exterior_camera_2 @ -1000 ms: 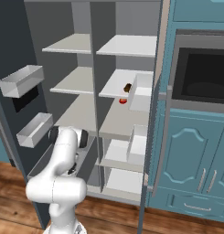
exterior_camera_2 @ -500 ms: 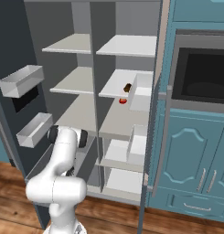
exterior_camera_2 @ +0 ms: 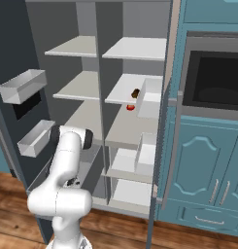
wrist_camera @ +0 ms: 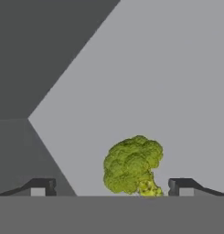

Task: Take the broccoli and sweet potato from the fridge shelf and place them in the freezer drawer to begin freezing them.

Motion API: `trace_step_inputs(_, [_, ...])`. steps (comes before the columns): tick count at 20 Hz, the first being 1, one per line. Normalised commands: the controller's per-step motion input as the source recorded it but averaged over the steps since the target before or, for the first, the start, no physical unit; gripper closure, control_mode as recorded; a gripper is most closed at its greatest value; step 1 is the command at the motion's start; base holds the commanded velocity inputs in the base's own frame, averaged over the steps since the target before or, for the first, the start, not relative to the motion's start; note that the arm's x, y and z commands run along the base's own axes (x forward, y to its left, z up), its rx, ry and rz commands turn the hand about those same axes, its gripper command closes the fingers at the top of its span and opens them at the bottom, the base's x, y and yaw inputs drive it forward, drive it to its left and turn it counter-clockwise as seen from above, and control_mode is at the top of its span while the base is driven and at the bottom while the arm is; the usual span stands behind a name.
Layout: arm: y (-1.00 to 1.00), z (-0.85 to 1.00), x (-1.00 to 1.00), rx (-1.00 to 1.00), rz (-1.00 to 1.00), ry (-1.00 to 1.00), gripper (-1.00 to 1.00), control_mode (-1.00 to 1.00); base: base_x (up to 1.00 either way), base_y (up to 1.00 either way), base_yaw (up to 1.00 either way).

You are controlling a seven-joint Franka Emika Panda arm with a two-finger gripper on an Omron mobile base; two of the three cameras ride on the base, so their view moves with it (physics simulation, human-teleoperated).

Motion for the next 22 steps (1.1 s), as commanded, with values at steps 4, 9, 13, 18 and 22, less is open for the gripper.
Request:
trace_step_inputs(4, [0.00, 0.76, 0.00, 0.00, -0.03, -0.18, -1.00, -1.00, 0.00, 0.00, 0.00])
trace_step_inputs(9, [-0.27, 0.98, 0.00, 0.01, -0.02, -0.11, -1.00, -1.00, 0.00, 0.00, 0.00])
trace_step_inputs(13, [-0.42, 1.00, 0.00, 0.03, -0.02, -0.04, -1.00, -1.00, 0.00, 0.00, 0.00])
trace_step_inputs(18, [-0.42, 1.00, 0.00, 0.03, -0.04, -0.02, -1.00, -1.00, 0.00, 0.00, 0.00])
trace_step_inputs(22, [-0.43, 0.99, -0.16, 0.03, -0.08, -0.05, -1.00, -1.00, 0.00, 0.00, 0.00])
